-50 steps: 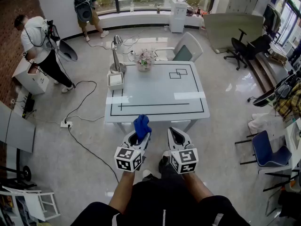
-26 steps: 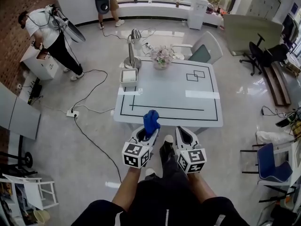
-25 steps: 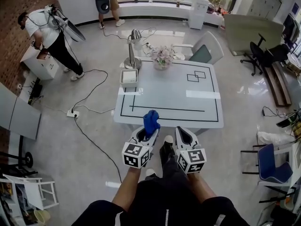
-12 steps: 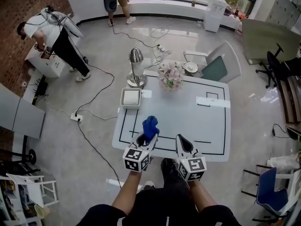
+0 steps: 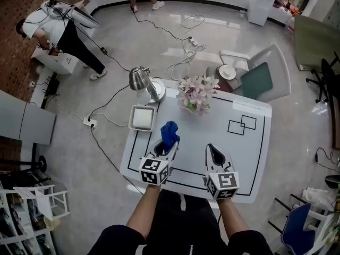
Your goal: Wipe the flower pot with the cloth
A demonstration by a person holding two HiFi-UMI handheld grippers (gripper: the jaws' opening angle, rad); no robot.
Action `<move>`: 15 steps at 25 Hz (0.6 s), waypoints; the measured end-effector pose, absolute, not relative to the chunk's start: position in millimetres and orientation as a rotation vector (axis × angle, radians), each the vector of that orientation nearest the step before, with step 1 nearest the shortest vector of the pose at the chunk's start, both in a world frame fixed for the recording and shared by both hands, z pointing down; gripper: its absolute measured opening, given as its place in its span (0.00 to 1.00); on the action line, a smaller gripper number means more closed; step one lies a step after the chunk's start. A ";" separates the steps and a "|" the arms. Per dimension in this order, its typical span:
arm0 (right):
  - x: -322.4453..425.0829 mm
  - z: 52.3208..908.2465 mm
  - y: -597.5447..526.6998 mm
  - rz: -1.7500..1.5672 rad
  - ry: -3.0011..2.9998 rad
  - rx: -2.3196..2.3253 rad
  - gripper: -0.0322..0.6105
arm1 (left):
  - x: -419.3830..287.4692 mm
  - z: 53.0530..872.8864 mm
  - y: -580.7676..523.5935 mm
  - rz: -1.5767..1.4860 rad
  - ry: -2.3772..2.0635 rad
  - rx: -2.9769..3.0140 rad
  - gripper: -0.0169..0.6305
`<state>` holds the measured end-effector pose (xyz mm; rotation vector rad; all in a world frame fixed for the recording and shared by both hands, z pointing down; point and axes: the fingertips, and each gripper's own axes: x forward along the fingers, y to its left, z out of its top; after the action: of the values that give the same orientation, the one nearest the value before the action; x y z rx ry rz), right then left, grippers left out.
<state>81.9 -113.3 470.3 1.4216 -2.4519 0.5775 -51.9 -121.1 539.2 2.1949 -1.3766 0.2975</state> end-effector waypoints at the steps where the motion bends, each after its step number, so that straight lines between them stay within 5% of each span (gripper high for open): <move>1: 81.2 474.3 -124.1 0.599 -2.447 1.421 0.06 | -52.7 544.1 -130.2 0.308 -1.383 2.187 0.24; 15: 95.2 550.3 -178.1 0.595 -2.274 1.429 0.06 | -82.9 635.3 -275.8 0.270 -1.339 1.965 0.24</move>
<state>95.2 -178.1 550.3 1.4293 -2.2737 0.5948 -82.9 -275.8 635.3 1.9652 -1.3392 0.2697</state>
